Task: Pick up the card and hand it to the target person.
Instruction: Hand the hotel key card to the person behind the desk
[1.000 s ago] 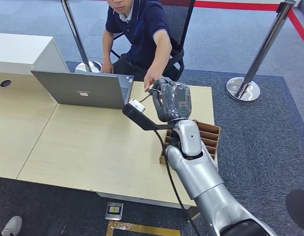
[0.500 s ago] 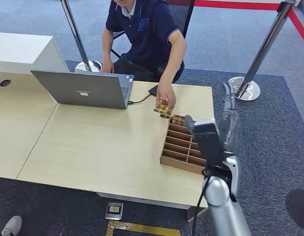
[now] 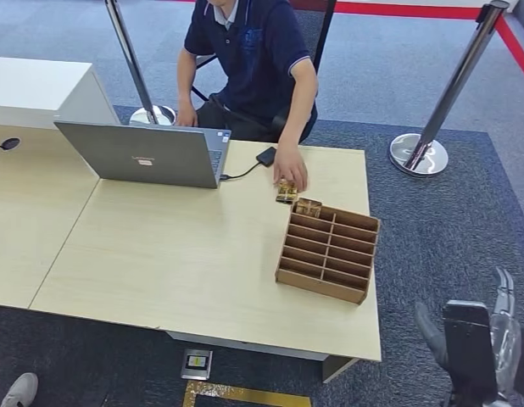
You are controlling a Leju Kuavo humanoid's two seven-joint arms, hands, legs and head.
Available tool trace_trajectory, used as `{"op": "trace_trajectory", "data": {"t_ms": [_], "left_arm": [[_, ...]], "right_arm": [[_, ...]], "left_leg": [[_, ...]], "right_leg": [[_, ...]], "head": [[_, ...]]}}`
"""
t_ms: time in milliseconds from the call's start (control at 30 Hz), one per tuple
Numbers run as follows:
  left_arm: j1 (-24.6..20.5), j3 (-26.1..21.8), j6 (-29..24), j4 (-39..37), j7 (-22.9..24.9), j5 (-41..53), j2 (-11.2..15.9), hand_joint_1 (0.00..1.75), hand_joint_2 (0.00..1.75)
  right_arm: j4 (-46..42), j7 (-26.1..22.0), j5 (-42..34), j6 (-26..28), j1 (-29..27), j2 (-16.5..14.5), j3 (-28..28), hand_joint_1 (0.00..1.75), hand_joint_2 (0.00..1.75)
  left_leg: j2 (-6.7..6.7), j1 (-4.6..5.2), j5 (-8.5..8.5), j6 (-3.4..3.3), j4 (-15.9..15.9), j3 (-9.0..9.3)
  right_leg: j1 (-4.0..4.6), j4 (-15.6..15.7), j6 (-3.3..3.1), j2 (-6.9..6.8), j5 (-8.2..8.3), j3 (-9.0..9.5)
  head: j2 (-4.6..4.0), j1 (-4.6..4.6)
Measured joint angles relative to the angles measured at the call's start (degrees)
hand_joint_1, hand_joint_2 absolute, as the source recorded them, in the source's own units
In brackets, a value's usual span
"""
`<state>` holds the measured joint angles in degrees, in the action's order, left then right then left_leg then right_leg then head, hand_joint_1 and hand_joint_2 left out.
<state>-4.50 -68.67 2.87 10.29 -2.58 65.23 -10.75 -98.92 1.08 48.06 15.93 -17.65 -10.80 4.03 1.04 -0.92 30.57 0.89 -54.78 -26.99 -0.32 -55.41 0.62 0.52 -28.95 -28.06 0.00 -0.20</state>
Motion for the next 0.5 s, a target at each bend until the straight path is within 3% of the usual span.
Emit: {"op": "trace_trajectory", "data": {"t_ms": [133, 267, 400, 500], "left_arm": [[0.1, -0.1, -0.4, 0.0, 0.1, -0.3, 0.0, 0.0, 0.0], [0.1, -0.1, -0.6, 0.0, 0.1, -0.3, -0.2, 0.0, 0.0], [0.0, -0.1, -0.6, 0.0, 0.1, -0.2, -0.4, 0.0, 0.0], [-0.1, -0.1, -0.5, 0.0, -0.1, 0.3, -0.4, 0.0, 0.0]], "right_arm": [[10.3, -3.1, 5.0, -3.4, 0.9, -2.7, -12.5, 0.0, 1.75], [30.1, -3.7, 9.6, -1.1, 6.8, -2.8, -25.8, 0.0, 1.75], [54.0, -0.9, 11.7, 1.7, 13.4, -0.1, -35.4, 0.0, 0.0], [65.9, 3.4, 9.8, -3.0, 16.7, 1.1, -39.8, 0.0, 0.0]], "left_leg": [[0.0, 0.0, -0.01, -0.01, 0.0, 0.05], [-0.01, 0.01, -0.01, -0.02, 0.0, 0.1], [-0.02, 0.04, 0.0, -0.02, 0.0, 0.11], [-0.03, 0.03, 0.0, -0.01, 0.0, 0.12]], "right_leg": [[0.0, 0.0, 0.0, 0.0, 0.0, 0.09], [-0.01, 0.0, 0.01, 0.0, 0.01, 0.14], [-0.04, 0.0, 0.02, 0.0, 0.01, 0.14], [-0.04, 0.0, 0.01, 0.0, 0.0, 0.1]], "head": [[0.0, -0.01], [0.0, 0.0], [0.0, -0.01], [0.0, -0.01]]}}
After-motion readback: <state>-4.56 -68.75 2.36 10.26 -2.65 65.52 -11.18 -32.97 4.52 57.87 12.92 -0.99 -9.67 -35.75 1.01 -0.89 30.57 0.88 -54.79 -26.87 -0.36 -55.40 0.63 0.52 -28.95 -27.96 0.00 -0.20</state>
